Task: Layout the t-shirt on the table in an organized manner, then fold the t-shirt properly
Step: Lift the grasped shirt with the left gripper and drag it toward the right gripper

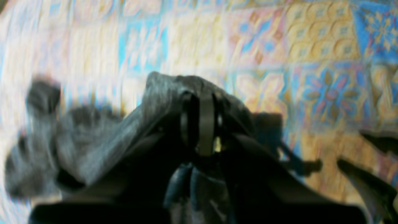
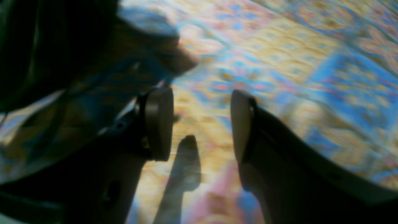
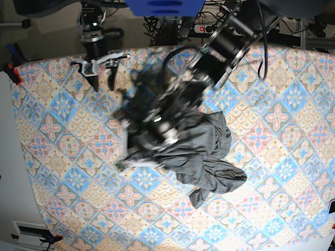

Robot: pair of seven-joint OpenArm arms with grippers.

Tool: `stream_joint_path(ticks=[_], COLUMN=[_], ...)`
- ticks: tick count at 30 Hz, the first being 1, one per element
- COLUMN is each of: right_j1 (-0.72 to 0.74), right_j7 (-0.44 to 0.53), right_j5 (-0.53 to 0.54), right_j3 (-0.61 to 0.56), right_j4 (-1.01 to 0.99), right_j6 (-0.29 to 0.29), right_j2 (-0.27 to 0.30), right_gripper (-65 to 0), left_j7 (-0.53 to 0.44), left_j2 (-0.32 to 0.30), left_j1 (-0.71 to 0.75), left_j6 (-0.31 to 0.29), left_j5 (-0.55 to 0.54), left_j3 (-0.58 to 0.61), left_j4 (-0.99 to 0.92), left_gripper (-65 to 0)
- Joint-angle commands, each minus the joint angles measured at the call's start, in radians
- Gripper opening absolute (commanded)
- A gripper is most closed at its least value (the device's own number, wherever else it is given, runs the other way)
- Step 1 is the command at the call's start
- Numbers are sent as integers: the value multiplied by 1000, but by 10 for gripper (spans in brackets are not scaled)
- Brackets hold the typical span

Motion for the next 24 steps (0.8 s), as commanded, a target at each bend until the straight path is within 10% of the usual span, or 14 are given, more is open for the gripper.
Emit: stream_joint_path(ticks=[1,14,19,24], right_j1=[-5,-5,-5,-5], right_j7=[30,31,31,31], right_j5=[4,4,4,4], right_j3=[9,33,32,32], right_j4=[5,-12,-12,-12], right_j6=[9,9,9,9], right_j2=[3,-1,0,0], right_gripper=[-365,-365,-365,-365], left_j7=[-46,-897,-1008,-1011], left_j2=[25,25,25,25], left_j1=[-63,-301,-215,-143], left_j6=[-2,-1,-1,-2], left_j5=[-7,-159,-160,-160], left_j3=[27,529,541,540], left_j4=[-64,-734,-731,-704], left_gripper=[-650,-645,-280,-222])
